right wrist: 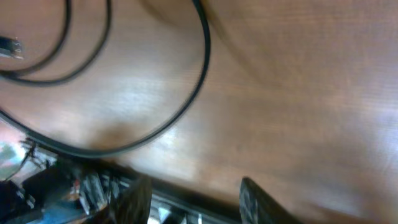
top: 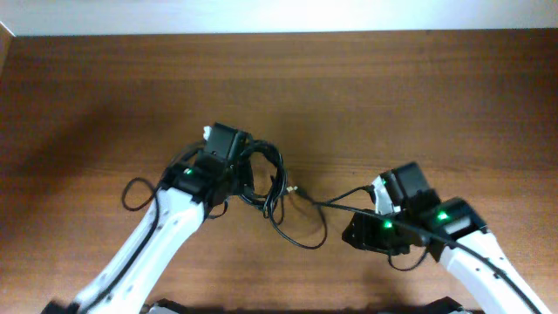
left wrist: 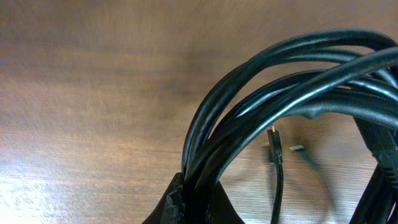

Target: Untangle cables

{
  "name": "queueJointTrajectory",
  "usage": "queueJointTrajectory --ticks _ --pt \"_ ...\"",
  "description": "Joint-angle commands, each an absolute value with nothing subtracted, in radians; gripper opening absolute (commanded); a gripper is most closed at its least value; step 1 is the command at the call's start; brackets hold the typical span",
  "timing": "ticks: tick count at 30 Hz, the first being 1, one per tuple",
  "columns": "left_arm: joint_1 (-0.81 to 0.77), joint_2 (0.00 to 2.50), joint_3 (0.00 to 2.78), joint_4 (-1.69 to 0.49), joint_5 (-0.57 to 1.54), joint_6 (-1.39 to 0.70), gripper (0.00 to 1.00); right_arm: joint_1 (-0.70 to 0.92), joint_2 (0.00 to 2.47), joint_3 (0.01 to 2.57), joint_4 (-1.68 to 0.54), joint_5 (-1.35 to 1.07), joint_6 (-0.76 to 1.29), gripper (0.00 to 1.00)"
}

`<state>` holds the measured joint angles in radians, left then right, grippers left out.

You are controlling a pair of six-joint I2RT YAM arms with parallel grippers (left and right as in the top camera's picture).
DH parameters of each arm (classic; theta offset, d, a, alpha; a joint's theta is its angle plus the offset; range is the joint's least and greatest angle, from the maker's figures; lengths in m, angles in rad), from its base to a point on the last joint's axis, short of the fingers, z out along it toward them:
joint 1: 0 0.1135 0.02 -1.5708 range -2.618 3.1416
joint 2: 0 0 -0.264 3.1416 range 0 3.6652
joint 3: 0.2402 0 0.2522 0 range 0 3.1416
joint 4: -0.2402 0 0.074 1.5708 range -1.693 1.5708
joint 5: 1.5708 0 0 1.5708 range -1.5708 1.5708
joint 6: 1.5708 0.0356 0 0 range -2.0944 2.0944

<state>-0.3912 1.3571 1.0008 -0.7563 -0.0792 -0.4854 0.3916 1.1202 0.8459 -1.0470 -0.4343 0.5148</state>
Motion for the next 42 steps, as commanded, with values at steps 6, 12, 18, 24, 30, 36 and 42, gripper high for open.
queueJointTrajectory --ticks 6,12,18,24,30,36,42 --pt "-0.390 1.074 1.020 -0.794 0.105 -0.435 0.00 0.539 1.059 0.947 -0.721 -0.604 0.395 0.56" --pt "-0.390 1.065 1.020 -0.942 0.197 -0.435 0.00 0.739 1.082 0.947 -0.516 -0.141 0.396 0.66" --pt "-0.397 1.063 1.020 -0.939 0.347 -0.364 0.00 0.807 1.217 0.947 -0.472 0.036 0.396 0.63" --pt "-0.414 1.063 1.020 -0.965 0.214 -0.364 0.00 0.807 1.217 0.949 -0.524 -0.137 0.393 0.04" --pt "-0.414 1.052 1.020 -0.764 0.140 -0.434 0.00 0.807 1.215 0.949 -0.684 -0.655 0.168 0.04" --pt "-0.414 1.054 1.016 -0.859 0.081 -0.433 0.00 0.804 1.126 0.949 -0.649 -0.901 0.104 0.04" --pt "-0.414 1.054 1.015 -0.891 0.081 -0.433 0.00 0.804 0.992 0.949 -0.479 -0.971 0.104 0.04"
